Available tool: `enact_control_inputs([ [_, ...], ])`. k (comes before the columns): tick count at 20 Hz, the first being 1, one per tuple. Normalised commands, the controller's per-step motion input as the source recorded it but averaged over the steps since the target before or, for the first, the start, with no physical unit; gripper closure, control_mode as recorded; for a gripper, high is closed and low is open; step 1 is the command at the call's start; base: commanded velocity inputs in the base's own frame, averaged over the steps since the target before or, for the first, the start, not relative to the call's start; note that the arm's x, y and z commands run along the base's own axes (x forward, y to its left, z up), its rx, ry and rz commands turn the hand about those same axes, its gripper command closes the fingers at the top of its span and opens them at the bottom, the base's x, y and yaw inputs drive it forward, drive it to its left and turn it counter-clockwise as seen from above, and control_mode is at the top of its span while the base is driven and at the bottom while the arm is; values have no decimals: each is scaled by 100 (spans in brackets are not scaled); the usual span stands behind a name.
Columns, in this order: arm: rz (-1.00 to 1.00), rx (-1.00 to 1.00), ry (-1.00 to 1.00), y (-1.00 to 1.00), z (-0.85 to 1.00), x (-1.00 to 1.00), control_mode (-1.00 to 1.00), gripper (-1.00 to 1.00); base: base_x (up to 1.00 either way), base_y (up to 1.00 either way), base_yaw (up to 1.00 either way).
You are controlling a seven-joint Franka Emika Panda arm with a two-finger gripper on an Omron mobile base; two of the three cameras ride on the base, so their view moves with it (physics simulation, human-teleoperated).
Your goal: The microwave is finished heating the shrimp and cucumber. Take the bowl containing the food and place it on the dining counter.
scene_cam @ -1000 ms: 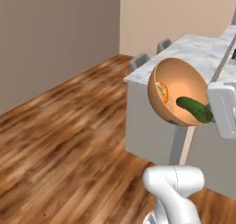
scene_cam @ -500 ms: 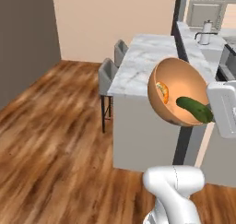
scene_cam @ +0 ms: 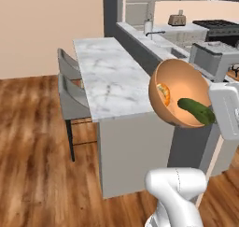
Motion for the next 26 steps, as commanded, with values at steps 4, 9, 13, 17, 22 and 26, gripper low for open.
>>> enact_control_inputs([
  [4, 0, 0, 0, 0, 0, 0, 100, 100, 95, 24, -58],
  [9, 0, 0, 0, 0, 0, 0, 100, 100, 72, 5, -17],
  [13, 0, 0, 0, 0, 0, 0, 100, 100, 77, 12, -14],
  [17, -5, -2, 6, 7, 0, 22, -100, 100, 64, 19, -13],
  [22, -27, -3, 48, 31, -2, 100, -100, 100, 0, 0, 0],
  [26, -13, 0, 63, 2, -9, 100, -100, 100, 0, 0, 0],
])
